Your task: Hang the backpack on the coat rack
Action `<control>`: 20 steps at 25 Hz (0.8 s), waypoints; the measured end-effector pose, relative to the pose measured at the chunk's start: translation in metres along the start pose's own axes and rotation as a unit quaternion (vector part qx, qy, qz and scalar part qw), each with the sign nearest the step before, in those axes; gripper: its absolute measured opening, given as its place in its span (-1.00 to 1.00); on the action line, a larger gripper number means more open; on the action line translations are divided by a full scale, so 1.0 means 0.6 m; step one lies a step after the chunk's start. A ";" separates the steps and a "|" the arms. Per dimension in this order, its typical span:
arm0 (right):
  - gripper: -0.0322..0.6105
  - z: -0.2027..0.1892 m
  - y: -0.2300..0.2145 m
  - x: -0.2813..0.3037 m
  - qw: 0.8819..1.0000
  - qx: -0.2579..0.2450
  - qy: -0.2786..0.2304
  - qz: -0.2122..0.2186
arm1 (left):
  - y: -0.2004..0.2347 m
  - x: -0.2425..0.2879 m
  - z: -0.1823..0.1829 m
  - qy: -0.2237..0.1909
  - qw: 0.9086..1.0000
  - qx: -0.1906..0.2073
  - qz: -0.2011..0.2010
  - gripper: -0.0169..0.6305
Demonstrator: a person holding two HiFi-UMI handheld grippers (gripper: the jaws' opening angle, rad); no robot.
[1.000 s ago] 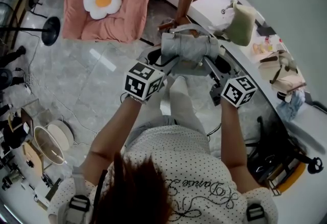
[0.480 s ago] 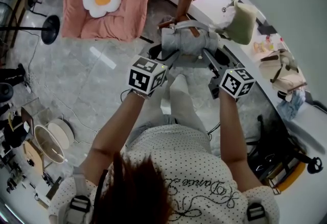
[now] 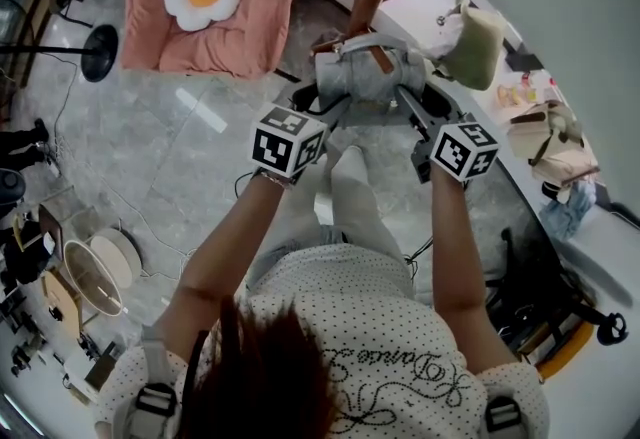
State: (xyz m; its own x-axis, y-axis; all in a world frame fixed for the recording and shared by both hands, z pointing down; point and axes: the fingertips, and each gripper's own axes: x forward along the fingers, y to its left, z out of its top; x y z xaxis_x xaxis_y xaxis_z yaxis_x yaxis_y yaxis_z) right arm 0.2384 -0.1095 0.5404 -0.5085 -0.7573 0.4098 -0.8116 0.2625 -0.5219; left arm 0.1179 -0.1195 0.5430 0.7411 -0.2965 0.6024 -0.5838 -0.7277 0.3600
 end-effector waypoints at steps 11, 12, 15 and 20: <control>-0.28 -0.008 -0.023 0.022 0.999 -0.010 0.042 0.014 | 0.006 0.016 -0.025 0.021 0.999 0.025 0.006 -0.42; -0.28 -0.009 -0.024 0.023 0.999 -0.012 0.041 0.014 | 0.006 0.018 -0.027 0.022 0.999 0.033 0.004 -0.43; -0.28 -0.012 -0.026 0.026 0.999 -0.016 0.039 0.015 | 0.010 0.020 -0.030 0.019 0.999 0.039 -0.003 -0.44; -0.09 -0.021 -0.034 0.029 0.998 -0.045 0.043 -0.003 | 0.023 0.025 -0.056 0.036 0.999 0.033 0.003 -0.44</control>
State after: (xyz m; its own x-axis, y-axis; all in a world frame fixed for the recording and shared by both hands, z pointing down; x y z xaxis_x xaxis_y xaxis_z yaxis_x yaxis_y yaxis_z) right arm 0.2423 -0.1208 0.5674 -0.5234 -0.7061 0.4768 -0.8350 0.3136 -0.4522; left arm 0.1099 -0.1131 0.5810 0.7100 -0.2578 0.6553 -0.5637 -0.7658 0.3095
